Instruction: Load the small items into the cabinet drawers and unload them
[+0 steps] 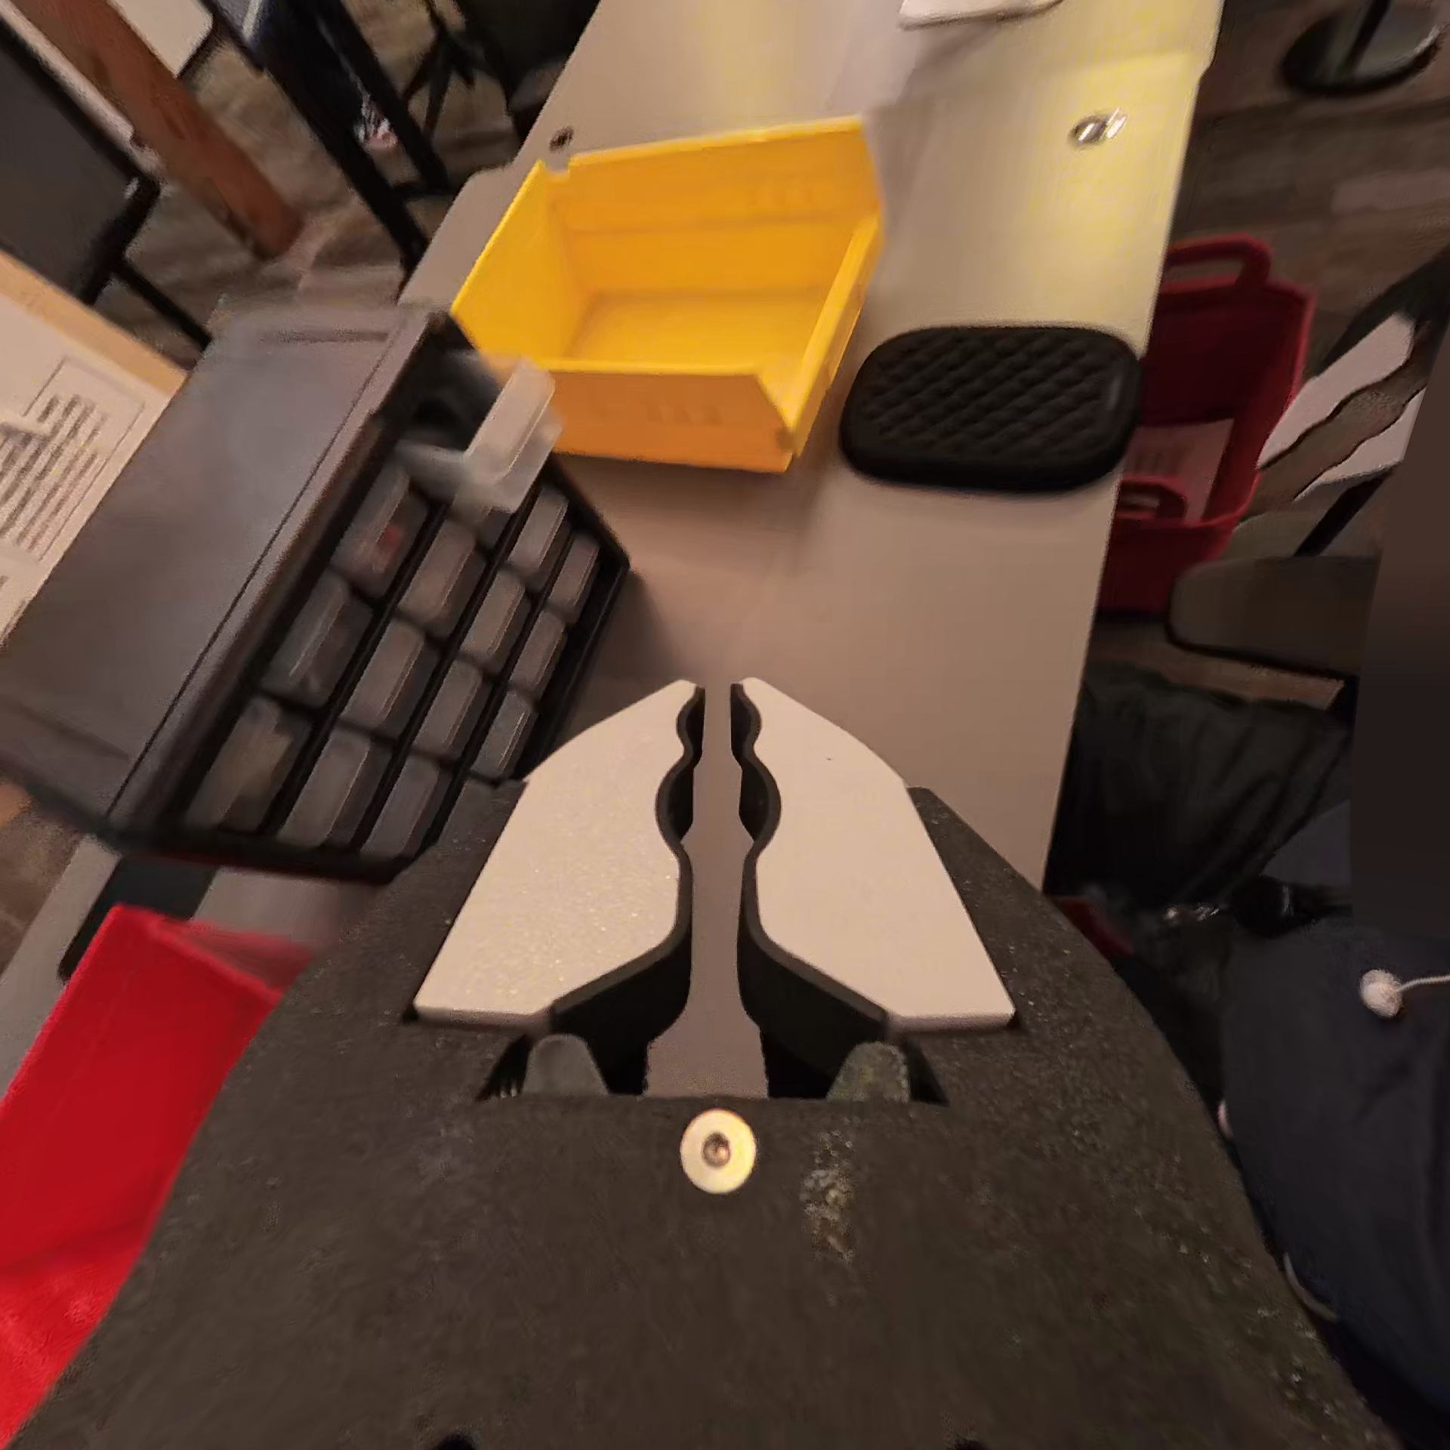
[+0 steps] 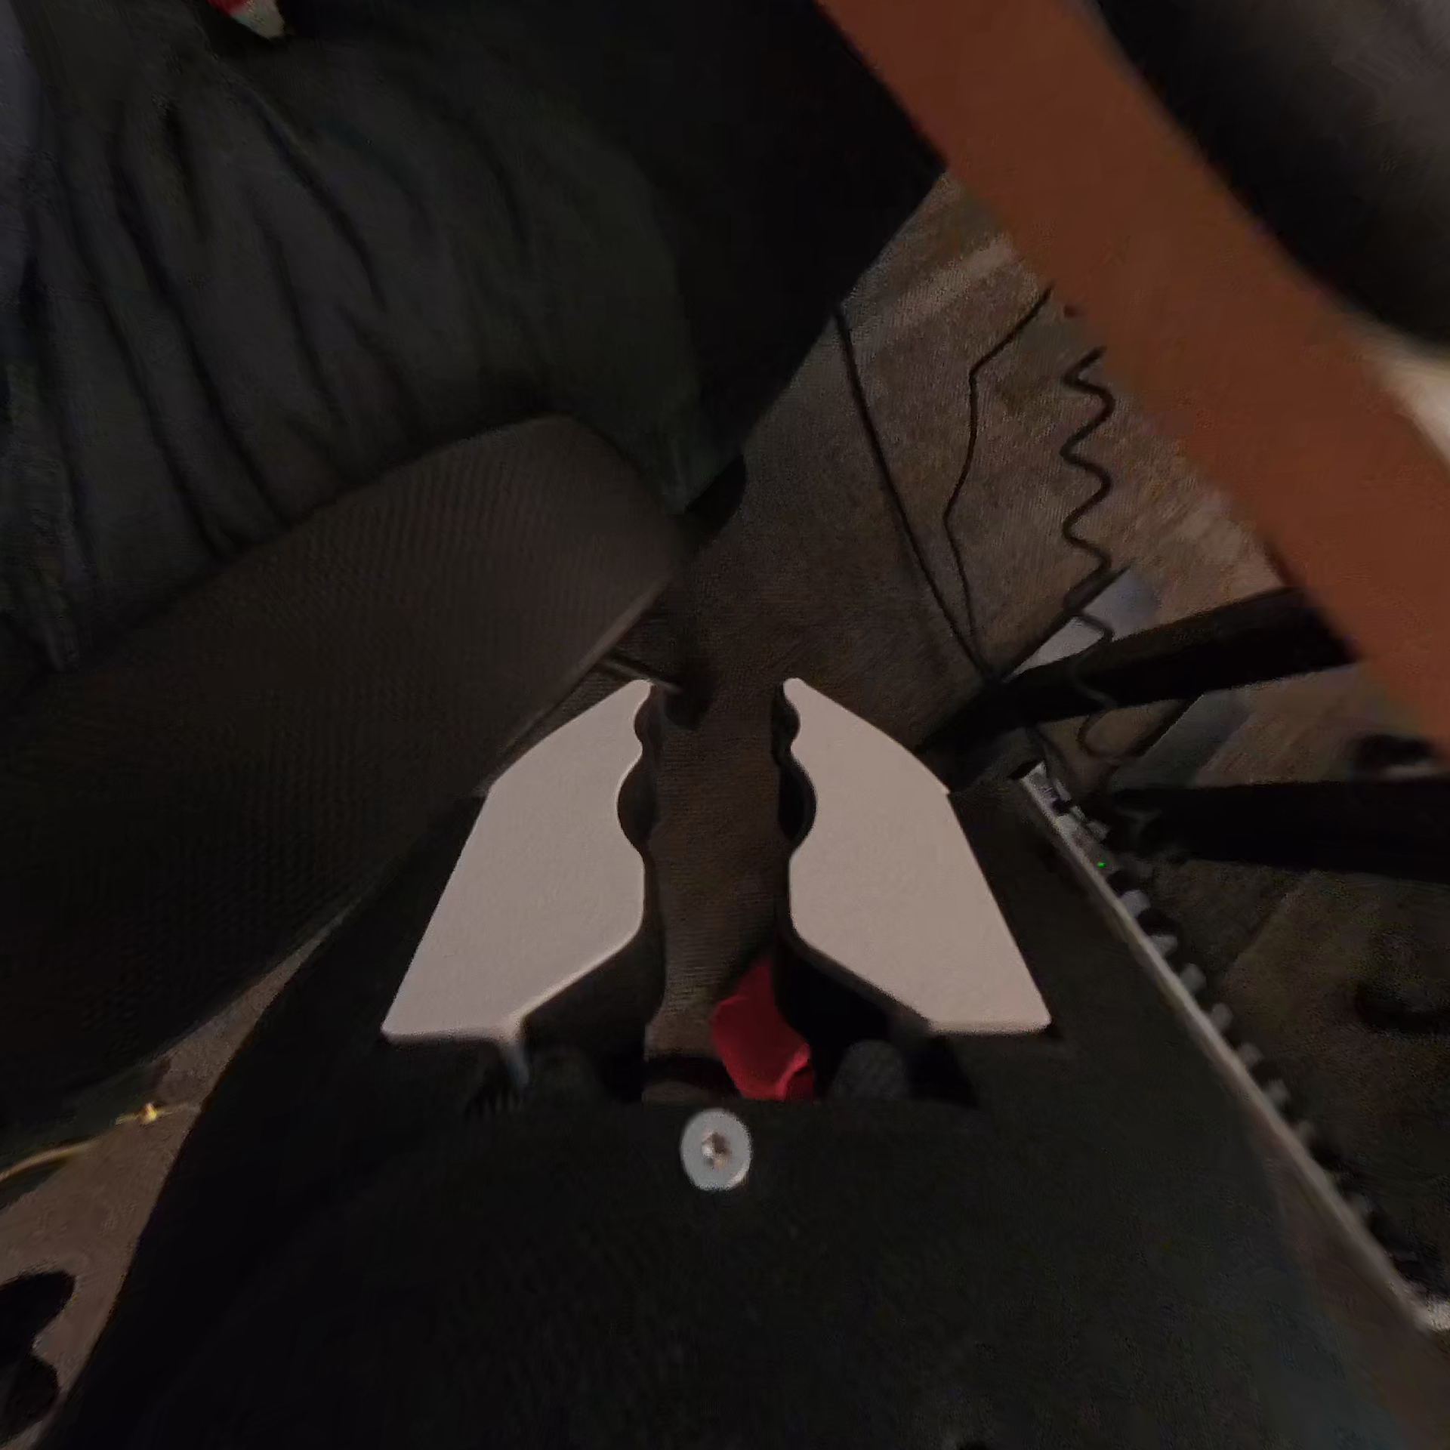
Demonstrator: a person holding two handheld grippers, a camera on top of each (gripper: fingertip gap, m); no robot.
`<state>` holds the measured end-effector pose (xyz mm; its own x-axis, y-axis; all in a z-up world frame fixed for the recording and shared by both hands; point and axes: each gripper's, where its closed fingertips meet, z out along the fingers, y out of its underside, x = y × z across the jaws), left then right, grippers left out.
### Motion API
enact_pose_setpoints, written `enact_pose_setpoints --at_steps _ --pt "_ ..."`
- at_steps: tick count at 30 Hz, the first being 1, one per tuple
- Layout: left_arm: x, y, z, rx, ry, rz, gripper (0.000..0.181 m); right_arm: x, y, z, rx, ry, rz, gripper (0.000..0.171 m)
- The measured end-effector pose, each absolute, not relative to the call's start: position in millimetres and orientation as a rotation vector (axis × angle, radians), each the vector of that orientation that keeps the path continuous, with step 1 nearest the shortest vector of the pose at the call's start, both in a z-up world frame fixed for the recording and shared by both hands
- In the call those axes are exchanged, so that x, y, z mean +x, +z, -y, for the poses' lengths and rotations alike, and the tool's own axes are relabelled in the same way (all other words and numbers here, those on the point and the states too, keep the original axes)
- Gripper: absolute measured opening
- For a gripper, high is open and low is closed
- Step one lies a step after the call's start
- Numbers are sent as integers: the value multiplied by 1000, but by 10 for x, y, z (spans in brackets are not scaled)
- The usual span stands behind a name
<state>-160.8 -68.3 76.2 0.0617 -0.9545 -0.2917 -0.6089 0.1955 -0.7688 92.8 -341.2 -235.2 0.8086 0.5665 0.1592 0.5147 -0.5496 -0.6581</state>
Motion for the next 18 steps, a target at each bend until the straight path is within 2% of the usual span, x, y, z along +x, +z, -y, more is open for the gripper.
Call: enact_pose_setpoints --at_steps 9,18 --pt "-766 1246 1117 -1337 -759 -1538 7 1523 -3275 4105 -2294 116 315 28" --pt "-136 1623 1420 -1318 -958 -1485 7 1576 -4481 4640 -2367 207 53 27"
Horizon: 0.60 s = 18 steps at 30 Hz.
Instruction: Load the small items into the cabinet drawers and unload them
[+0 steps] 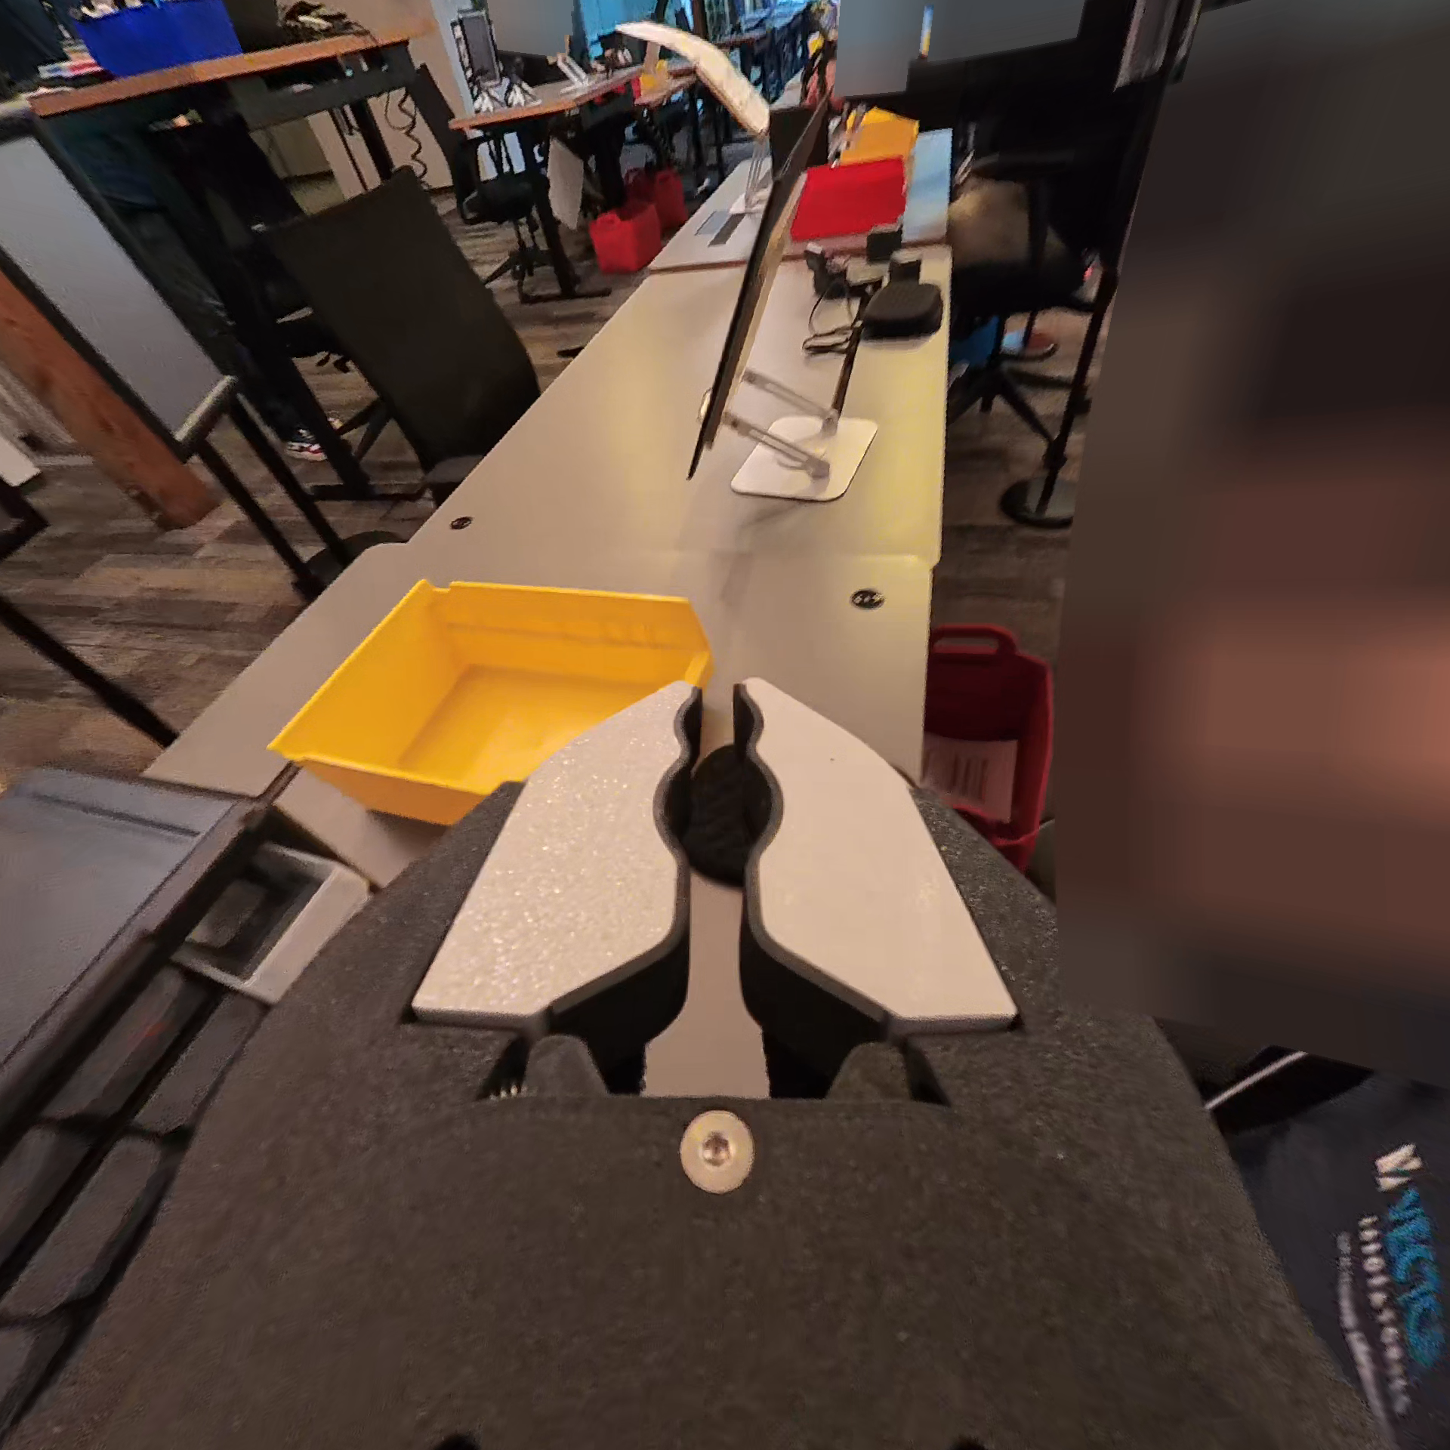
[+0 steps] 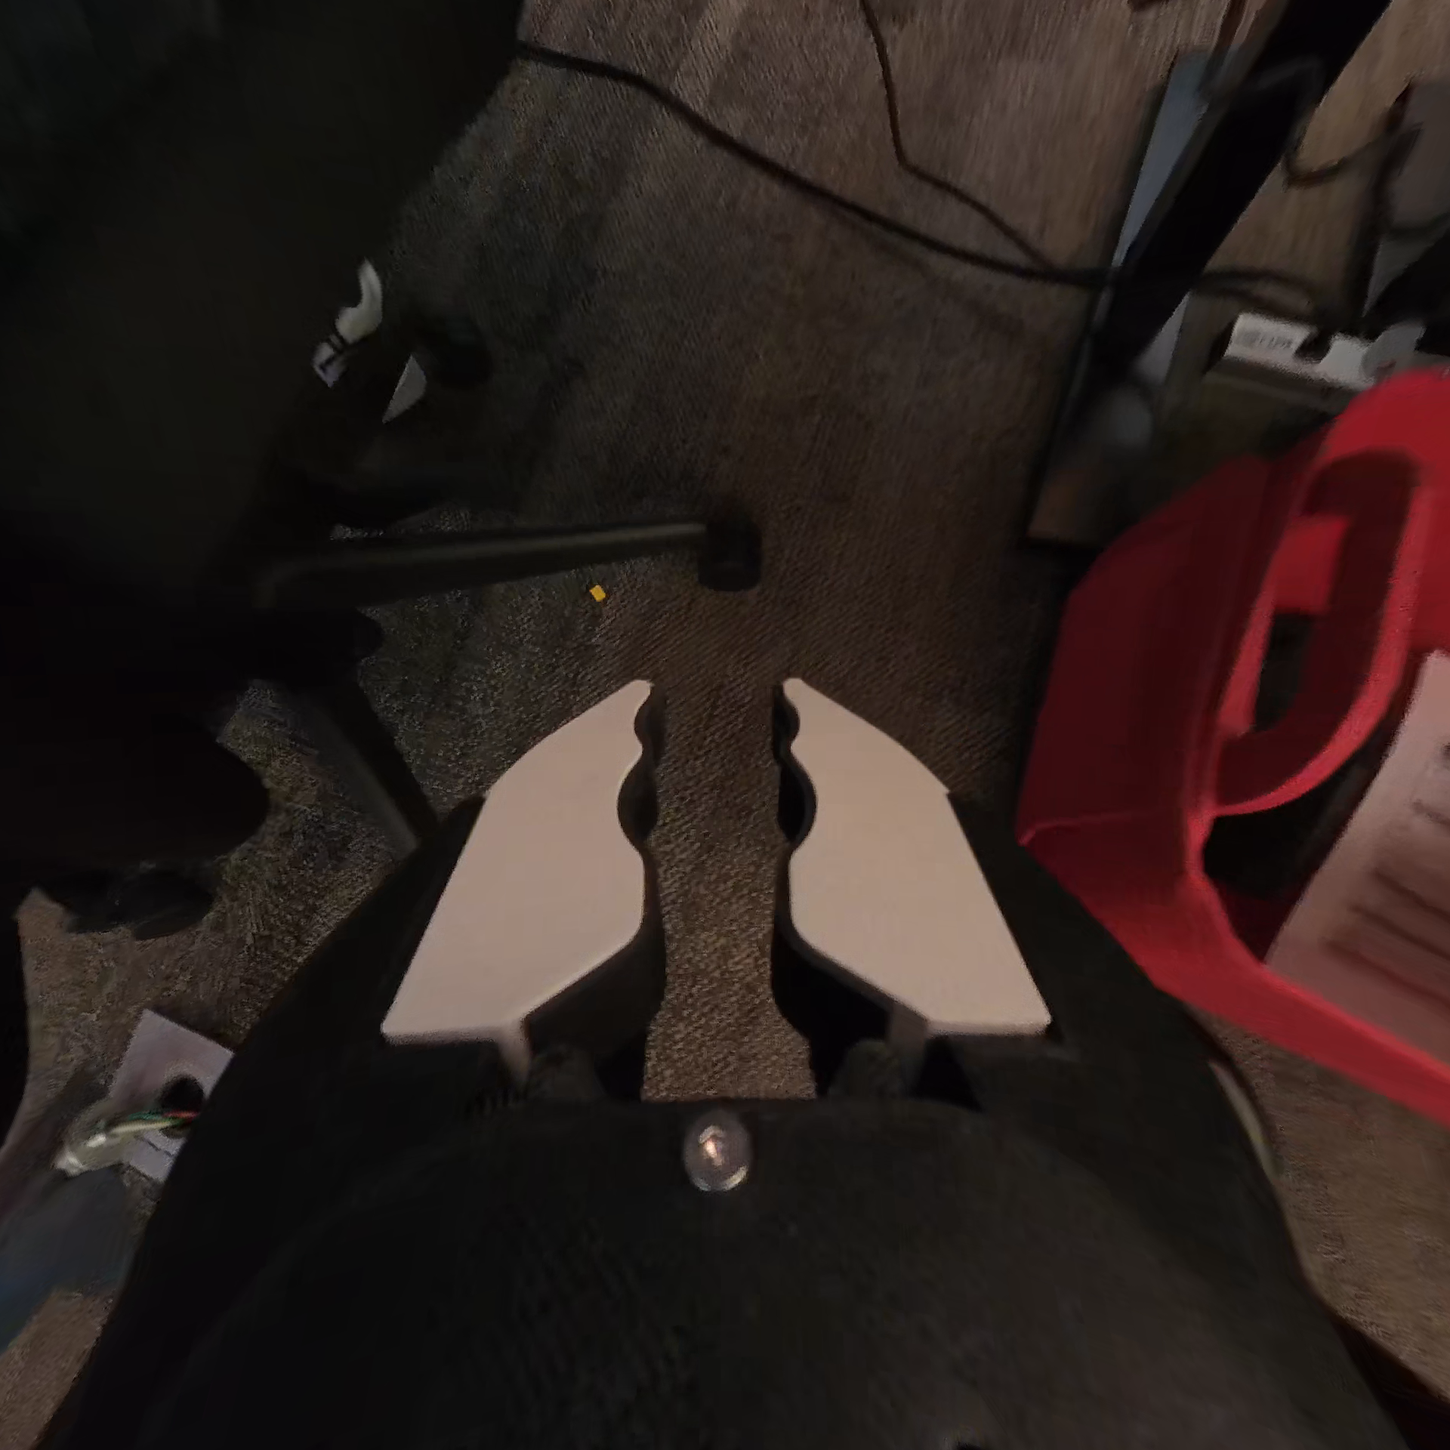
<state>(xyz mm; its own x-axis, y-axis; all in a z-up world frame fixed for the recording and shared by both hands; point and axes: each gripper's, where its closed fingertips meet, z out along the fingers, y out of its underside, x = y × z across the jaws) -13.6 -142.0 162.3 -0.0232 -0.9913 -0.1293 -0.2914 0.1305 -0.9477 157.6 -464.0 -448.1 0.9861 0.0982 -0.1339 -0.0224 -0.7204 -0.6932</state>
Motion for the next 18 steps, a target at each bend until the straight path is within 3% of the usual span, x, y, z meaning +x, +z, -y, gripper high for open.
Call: enact_pose_setpoints --at_steps 8,18 --pt "280 1730 1520 -1344 -1085 -1432 3 1185 -5413 4719 -2414 318 3 27" --pt "549 1562 1530 -1422 -1021 -1437 7 651 -6033 4180 -2339 454 71 27"
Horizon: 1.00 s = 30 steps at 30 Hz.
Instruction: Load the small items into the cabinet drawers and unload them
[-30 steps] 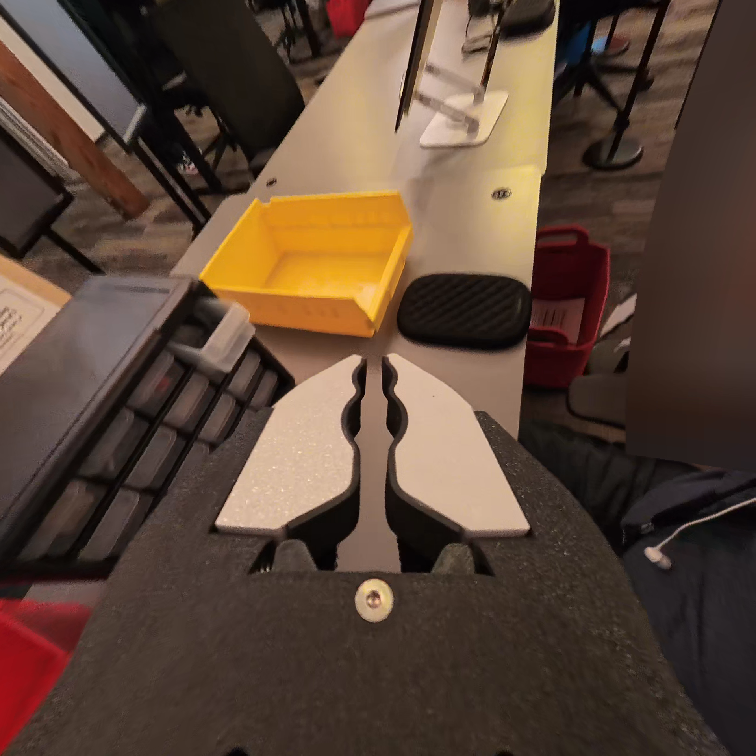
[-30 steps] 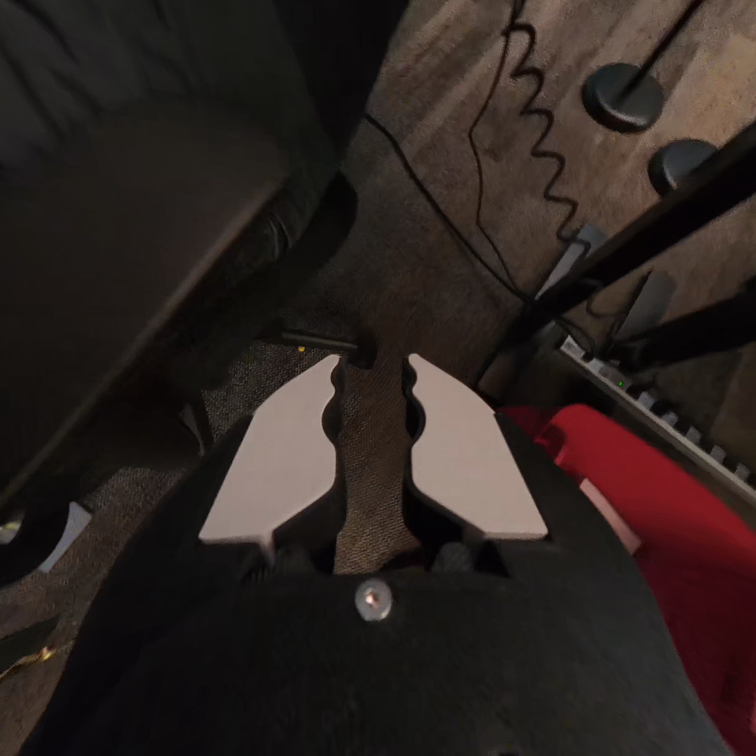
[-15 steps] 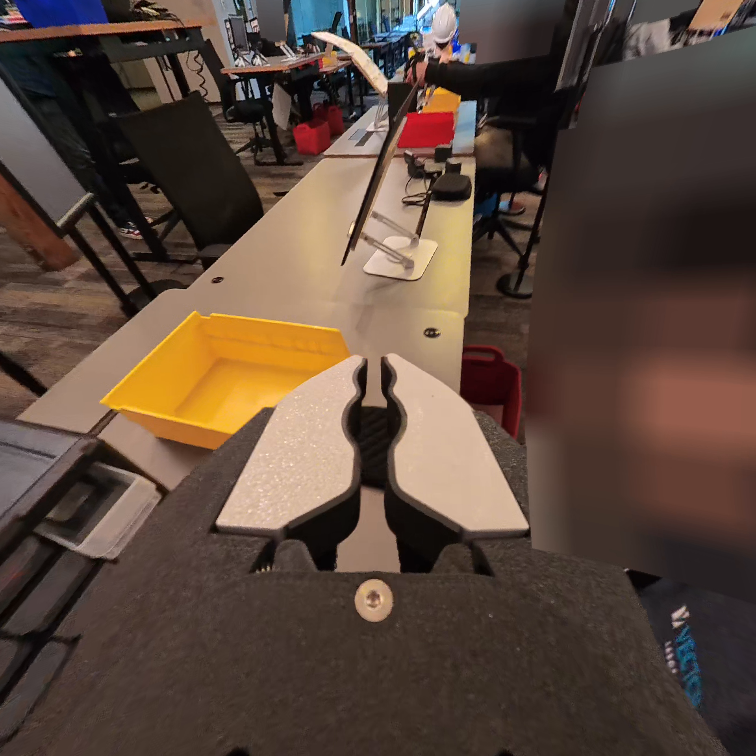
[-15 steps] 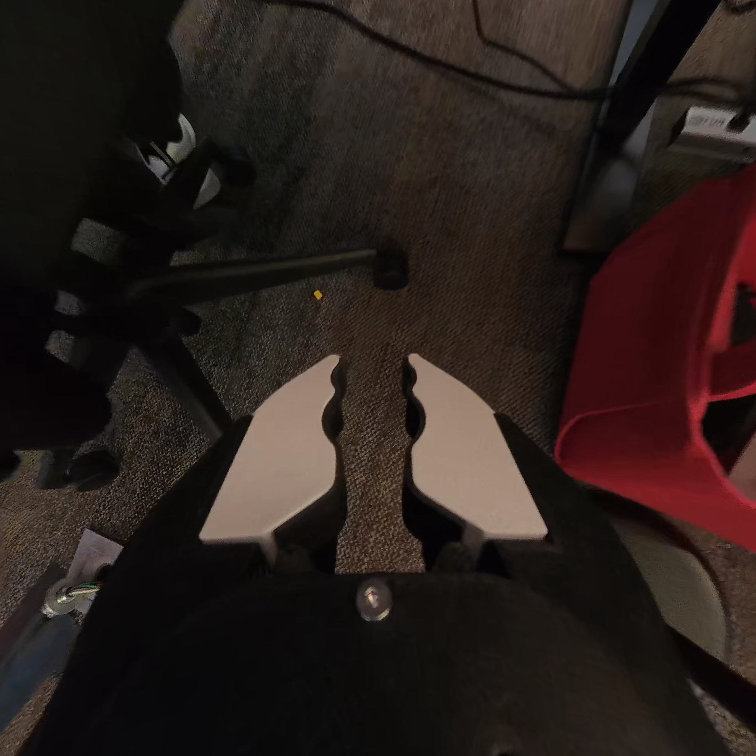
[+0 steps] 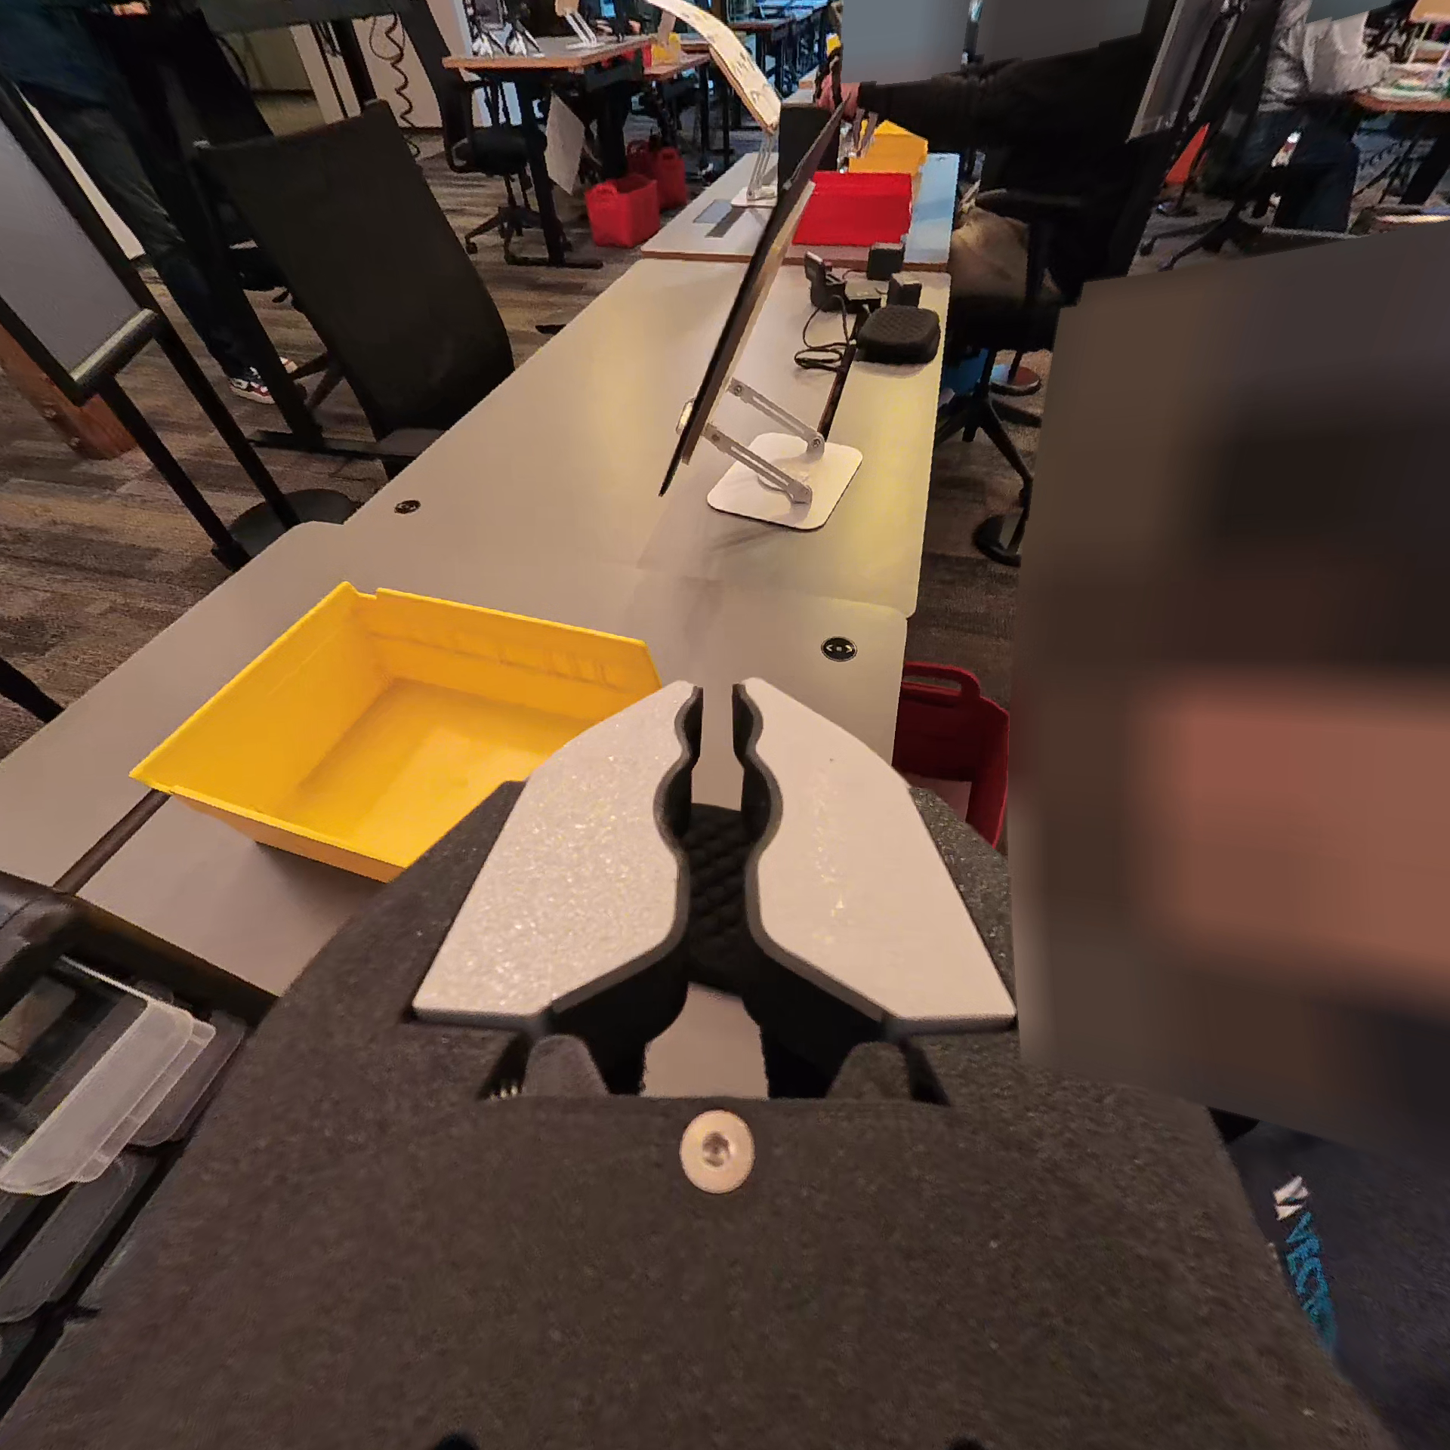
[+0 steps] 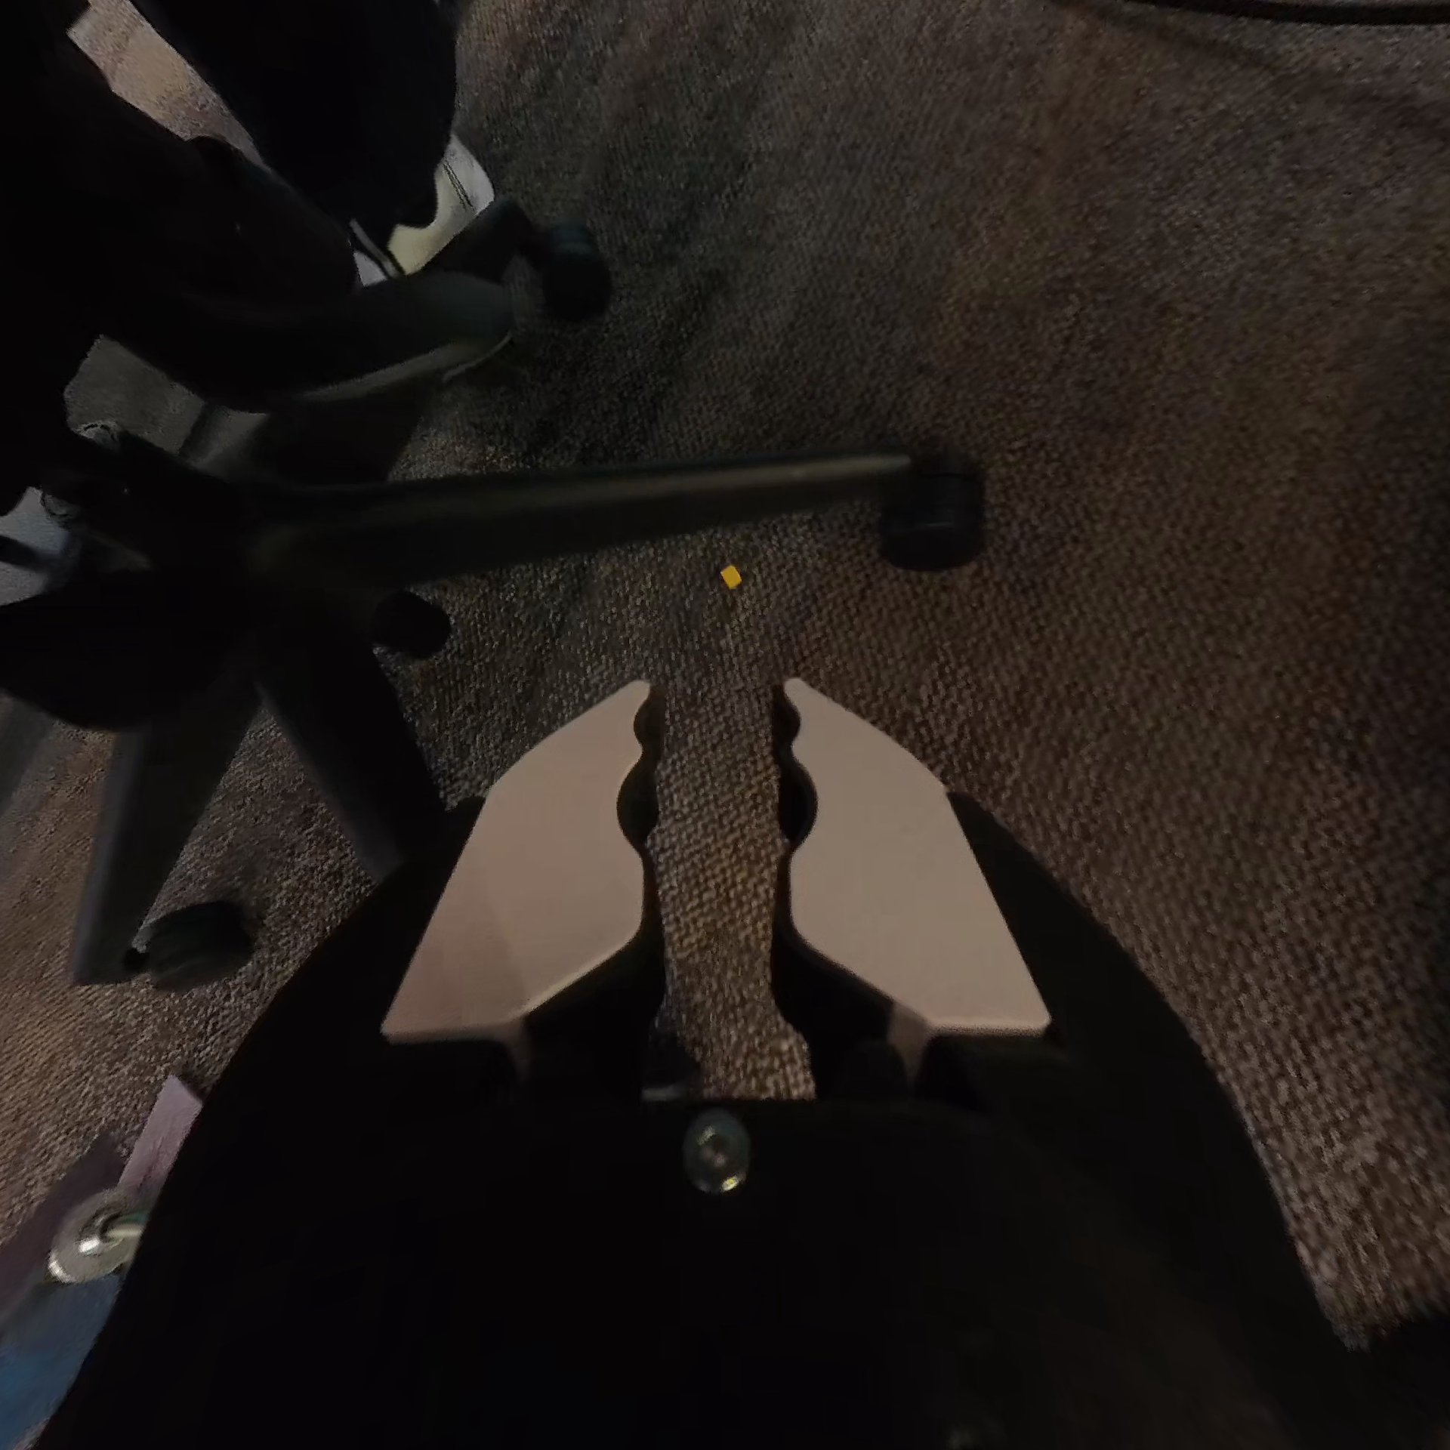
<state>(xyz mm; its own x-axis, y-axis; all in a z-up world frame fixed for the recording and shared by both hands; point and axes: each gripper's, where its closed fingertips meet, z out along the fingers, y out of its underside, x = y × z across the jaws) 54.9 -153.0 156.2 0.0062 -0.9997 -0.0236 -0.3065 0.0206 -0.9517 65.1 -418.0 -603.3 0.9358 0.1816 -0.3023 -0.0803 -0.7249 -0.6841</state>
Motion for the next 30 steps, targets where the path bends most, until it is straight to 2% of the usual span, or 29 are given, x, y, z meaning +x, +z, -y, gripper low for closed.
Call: enact_pose_setpoints --at_steps 7,17,23,30 --pt "596 1510 1577 -1469 -976 -1411 6 459 -6480 3872 -2268 507 117 28" --pt "1068 1704 2013 -1417 -785 -1487 9 179 -7108 3198 -2142 580 70 28" --pt "1382 1900 2362 -1444 -827 -1430 9 -36 -7640 3081 -2229 571 199 38" --pt "1690 2106 2505 -1424 -789 -1359 9 -114 -8001 3040 -2268 471 359 37"
